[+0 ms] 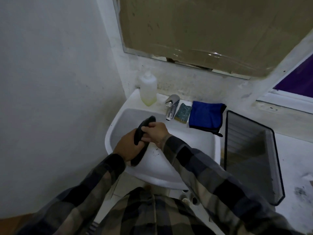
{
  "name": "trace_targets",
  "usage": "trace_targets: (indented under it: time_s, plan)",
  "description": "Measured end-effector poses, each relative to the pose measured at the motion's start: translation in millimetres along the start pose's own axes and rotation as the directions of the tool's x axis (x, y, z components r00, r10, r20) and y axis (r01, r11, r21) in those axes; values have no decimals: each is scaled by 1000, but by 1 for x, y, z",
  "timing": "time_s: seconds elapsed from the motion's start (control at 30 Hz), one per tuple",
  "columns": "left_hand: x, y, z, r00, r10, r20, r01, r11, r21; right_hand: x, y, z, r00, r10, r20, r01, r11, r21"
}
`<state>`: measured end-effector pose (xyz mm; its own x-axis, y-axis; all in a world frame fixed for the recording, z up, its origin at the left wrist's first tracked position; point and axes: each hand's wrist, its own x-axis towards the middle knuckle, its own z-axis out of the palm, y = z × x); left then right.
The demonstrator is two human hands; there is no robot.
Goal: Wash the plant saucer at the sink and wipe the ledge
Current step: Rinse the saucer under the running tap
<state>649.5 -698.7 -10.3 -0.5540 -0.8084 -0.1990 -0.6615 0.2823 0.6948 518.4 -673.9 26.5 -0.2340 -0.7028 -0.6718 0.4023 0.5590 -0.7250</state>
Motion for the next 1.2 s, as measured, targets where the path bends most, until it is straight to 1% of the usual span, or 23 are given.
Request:
trace_targets:
  time_s: [0.07,0.13,0.17,0.2,0.27,0.33,0.4,0.43,0.5,0.53,0.57,0.6,0.63,0.67,0.73,0.77,0.83,0.9,0.93,0.97,1.0,1.07,1.2]
  plan:
    - [4,-10,-2,994,-97,-54,93,993,-67,1,-5,14,997,24,69,-19,998,-66]
    - [8,-20,-3,961,-272,-42,259,946,-192,4,-14,16,988,62,144,-40,988,-148]
    - [11,-23,-4,930,-369,3,353,888,-295,4,-20,14,984,80,162,-49,981,-187]
    - [14,-26,-4,890,-453,60,436,804,-404,6,-26,10,983,93,160,-56,974,-217]
    - [19,-33,-2,806,-567,169,550,611,-569,8,-38,-1,993,67,93,-37,956,-291]
    - [23,-41,1,765,-592,253,578,459,-675,13,-50,-16,1000,-29,0,26,918,-397]
    - [27,-45,7,753,-572,325,571,323,-755,23,-58,-34,984,-156,-84,97,872,-479]
    - [29,-45,11,753,-555,355,564,266,-782,29,-60,-43,953,-268,-141,154,830,-536]
    - [35,-43,18,753,-521,402,557,178,-811,39,-63,-61,819,-532,-215,250,669,-700]
    - [38,-42,23,750,-511,419,555,144,-819,41,-64,-67,749,-633,-197,272,564,-780]
    - [41,-42,27,746,-508,430,555,117,-824,42,-66,-72,694,-707,-139,286,447,-848]
    - [44,-42,32,738,-509,443,558,93,-824,43,-67,-76,667,-742,-59,290,332,-897]
    - [46,-41,35,731,-509,455,566,79,-820,45,-68,-79,675,-738,20,283,234,-930]
    - [48,-41,39,726,-505,466,574,72,-816,49,-69,-81,715,-696,76,260,163,-952]
    - [52,-41,45,718,-496,489,595,72,-800,60,-68,-87,792,-593,146,210,41,-977]
    - [54,-42,48,715,-490,499,604,72,-794,65,-66,-89,804,-570,171,205,-4,-979]
    - [60,-43,54,712,-471,521,618,70,-783,72,-66,-91,773,-600,206,206,-70,-976]
    - [64,-43,58,719,-429,546,627,63,-776,75,-67,-91,753,-611,245,180,-166,-970]
    - [65,-42,59,725,-401,561,634,68,-771,76,-67,-91,749,-606,268,169,-216,-962]
    - [65,-40,59,732,-373,570,639,85,-765,78,-66,-91,739,-609,287,171,-242,-955]
    - [66,-40,61,742,-353,569,636,104,-765,80,-66,-92,726,-622,293,181,-238,-954]
    - [67,-42,63,754,-345,559,629,134,-766,82,-67,-94,700,-659,275,200,-189,-961]
    - [68,-43,66,752,-349,559,633,149,-759,84,-77,-97,724,-647,240,202,-133,-970]
